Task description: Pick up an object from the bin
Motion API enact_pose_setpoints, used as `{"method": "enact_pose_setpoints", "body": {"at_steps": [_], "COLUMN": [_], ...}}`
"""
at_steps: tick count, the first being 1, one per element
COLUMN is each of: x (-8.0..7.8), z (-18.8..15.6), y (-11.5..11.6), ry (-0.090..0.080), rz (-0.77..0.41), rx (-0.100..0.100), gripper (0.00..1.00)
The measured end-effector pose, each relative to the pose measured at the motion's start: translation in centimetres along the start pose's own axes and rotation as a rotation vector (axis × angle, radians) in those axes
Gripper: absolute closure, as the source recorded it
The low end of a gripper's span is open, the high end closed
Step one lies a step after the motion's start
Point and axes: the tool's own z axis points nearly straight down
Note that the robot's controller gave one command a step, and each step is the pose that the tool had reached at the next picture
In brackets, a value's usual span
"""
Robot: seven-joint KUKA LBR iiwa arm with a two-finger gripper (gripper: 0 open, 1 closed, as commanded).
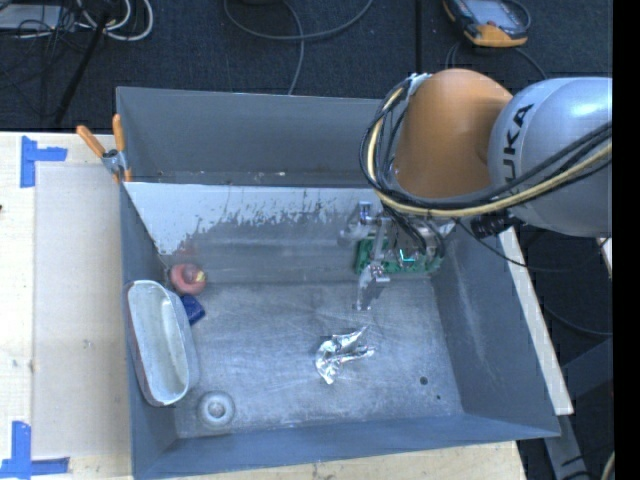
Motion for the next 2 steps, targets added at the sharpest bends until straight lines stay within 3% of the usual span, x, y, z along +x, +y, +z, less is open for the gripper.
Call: {"method": "enact_pose_setpoints", "body": {"at_steps": [1,2], "x": [1.6,8.3], "z": [8.5,10.3], "y": [-4.5,-4.7], "ry": [-0.001,-0.009], "rz": [-0.236,-0.142], "rx": [0.0,0.0], "gripper": [0.0,0.0]}}
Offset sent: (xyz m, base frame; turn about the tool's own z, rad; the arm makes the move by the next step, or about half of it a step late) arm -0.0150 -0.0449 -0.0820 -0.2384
